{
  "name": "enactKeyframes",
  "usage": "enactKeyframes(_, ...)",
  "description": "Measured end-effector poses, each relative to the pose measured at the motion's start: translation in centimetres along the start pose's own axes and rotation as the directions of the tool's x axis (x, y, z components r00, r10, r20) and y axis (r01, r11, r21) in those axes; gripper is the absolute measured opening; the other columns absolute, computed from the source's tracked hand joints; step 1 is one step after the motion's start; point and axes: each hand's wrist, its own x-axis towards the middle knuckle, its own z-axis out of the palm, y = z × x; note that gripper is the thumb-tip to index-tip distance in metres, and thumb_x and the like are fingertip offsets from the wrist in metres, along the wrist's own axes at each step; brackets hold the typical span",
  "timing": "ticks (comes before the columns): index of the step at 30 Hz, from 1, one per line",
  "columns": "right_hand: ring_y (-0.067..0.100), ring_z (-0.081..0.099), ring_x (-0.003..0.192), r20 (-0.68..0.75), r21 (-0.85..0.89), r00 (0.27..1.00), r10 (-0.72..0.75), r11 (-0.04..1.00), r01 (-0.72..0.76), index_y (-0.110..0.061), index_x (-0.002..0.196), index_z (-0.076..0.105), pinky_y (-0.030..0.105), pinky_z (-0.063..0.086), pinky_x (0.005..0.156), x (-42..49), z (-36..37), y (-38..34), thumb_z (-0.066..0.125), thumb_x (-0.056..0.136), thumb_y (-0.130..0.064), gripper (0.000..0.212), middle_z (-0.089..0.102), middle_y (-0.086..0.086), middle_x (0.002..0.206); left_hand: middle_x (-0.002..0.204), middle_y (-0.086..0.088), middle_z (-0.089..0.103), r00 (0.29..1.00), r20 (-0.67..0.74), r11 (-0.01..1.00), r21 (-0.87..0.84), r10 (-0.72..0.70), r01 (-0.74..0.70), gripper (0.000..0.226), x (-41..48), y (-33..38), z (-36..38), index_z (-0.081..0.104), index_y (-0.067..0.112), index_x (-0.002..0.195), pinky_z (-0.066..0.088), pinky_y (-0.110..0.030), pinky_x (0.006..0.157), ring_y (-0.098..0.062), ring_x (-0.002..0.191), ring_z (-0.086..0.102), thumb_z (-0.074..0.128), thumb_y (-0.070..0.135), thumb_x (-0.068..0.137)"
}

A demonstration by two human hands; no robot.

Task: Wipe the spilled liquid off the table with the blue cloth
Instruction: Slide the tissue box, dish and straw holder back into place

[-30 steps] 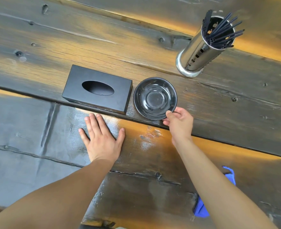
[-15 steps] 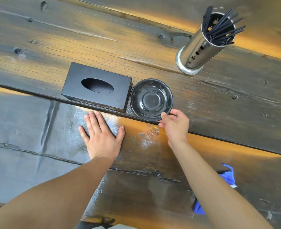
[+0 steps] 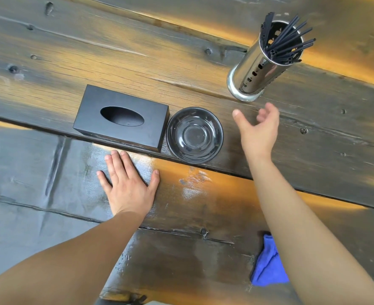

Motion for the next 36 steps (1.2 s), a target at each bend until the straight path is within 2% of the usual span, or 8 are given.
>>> enactKeyframes(4, 0.020, 0.023, 0.157, 0.006, 0.088, 1.000, 0.023, 0.996, -0.023, -0.018, 0.166, 0.012, 0.046, 0.023, 0.129, 5.0, 0.4, -2.1, 0.089, 0.066, -0.057, 0.131, 0.020, 0.004, 0.171, 0.170, -0.014, 0.008, 1.000, 0.002, 1.000, -0.004, -0.003, 0.003, 0.099, 0.0, 0.1, -0.1, 0.010, 0.005, 0.163, 0.002, -0.057, 0.125, -0.027, 0.158, -0.001, 0.034, 0.073, 0.094)
enactKeyframes(8, 0.020, 0.021, 0.158, 0.025, 0.212, 1.000, -0.013, 0.977, 0.008, -0.018, 0.166, 0.005, 0.044, 0.020, 0.130, 7.7, 1.1, -3.6, 0.095, 0.061, -0.047, 0.142, 0.018, 0.001, 0.172, 0.170, -0.014, 0.007, 1.000, -0.001, 1.000, -0.004, -0.004, 0.004, 0.099, 0.0, 0.1, 0.0, 0.009, 0.006, 0.163, 0.001, -0.057, 0.125, -0.026, 0.159, -0.003, 0.033, 0.073, 0.094)
enactKeyframes(12, 0.016, 0.045, 0.143, 0.003, 0.327, 0.995, -0.098, 0.941, 0.092, -0.016, 0.162, 0.016, 0.041, 0.034, 0.125, 8.9, 1.7, -4.2, 0.097, 0.062, -0.032, 0.129, 0.043, 0.001, 0.156, 0.170, -0.014, 0.007, 1.000, -0.011, 1.000, 0.002, 0.000, 0.000, 0.099, 0.0, 0.0, 0.2, 0.008, 0.006, 0.163, 0.001, -0.057, 0.125, -0.026, 0.158, -0.003, 0.031, 0.074, 0.094)
enactKeyframes(19, 0.011, 0.066, 0.120, -0.018, 0.440, 0.993, -0.119, 0.891, 0.114, -0.030, 0.136, 0.035, 0.033, 0.050, 0.111, 9.0, 1.9, -4.3, 0.096, 0.064, -0.025, 0.095, 0.061, -0.008, 0.130, 0.170, -0.014, 0.008, 0.999, -0.033, 1.000, 0.007, 0.004, -0.004, 0.099, 0.0, -0.1, 0.6, 0.009, 0.007, 0.162, 0.001, -0.056, 0.125, -0.026, 0.158, -0.001, 0.029, 0.075, 0.094)
enactKeyframes(23, -0.002, 0.068, 0.102, -0.070, 0.406, 0.986, -0.154, 0.898, 0.169, -0.042, 0.115, 0.043, 0.021, 0.055, 0.094, 7.2, 0.7, -3.5, 0.096, 0.064, -0.028, 0.075, 0.065, -0.030, 0.106, 0.170, -0.014, 0.007, 0.999, -0.034, 1.000, 0.010, 0.007, -0.007, 0.099, 0.0, -0.1, 0.8, 0.008, 0.007, 0.162, 0.002, -0.057, 0.125, -0.026, 0.158, -0.001, 0.027, 0.076, 0.094)
enactKeyframes(28, 0.022, 0.076, 0.105, -0.065, 0.434, 0.986, -0.153, 0.886, 0.166, -0.033, 0.116, 0.045, 0.041, 0.058, 0.099, 3.2, -1.1, -0.8, 0.095, 0.069, -0.020, 0.070, 0.074, -0.015, 0.105, 0.169, -0.015, 0.010, 0.999, -0.039, 1.000, -0.003, 0.008, -0.008, 0.099, 0.0, -0.2, 0.9, 0.010, 0.006, 0.162, 0.005, -0.059, 0.124, -0.028, 0.158, 0.001, 0.029, 0.075, 0.094)
enactKeyframes(32, 0.019, 0.078, 0.099, -0.040, 0.456, 0.991, -0.128, 0.880, 0.132, -0.025, 0.122, 0.046, 0.023, 0.058, 0.088, -0.3, -2.4, 1.6, 0.093, 0.072, -0.012, 0.070, 0.078, -0.010, 0.100, 0.169, -0.016, 0.011, 0.999, -0.043, 1.000, -0.014, 0.011, -0.011, 0.098, 0.0, -0.3, 0.9, 0.011, 0.006, 0.162, 0.005, -0.060, 0.124, -0.029, 0.158, 0.002, 0.031, 0.074, 0.094)
enactKeyframes(36, 0.021, 0.077, 0.093, 0.008, 0.474, 0.993, -0.118, 0.875, 0.101, -0.005, 0.133, 0.041, 0.026, 0.059, 0.087, -3.0, -3.3, 3.9, 0.091, 0.075, -0.004, 0.076, 0.077, 0.005, 0.096, 0.168, -0.016, 0.013, 0.999, -0.044, 1.000, -0.014, 0.010, -0.011, 0.098, 0.0, -0.2, 0.8, 0.012, 0.005, 0.161, 0.006, -0.061, 0.124, -0.030, 0.158, 0.003, 0.034, 0.073, 0.093)
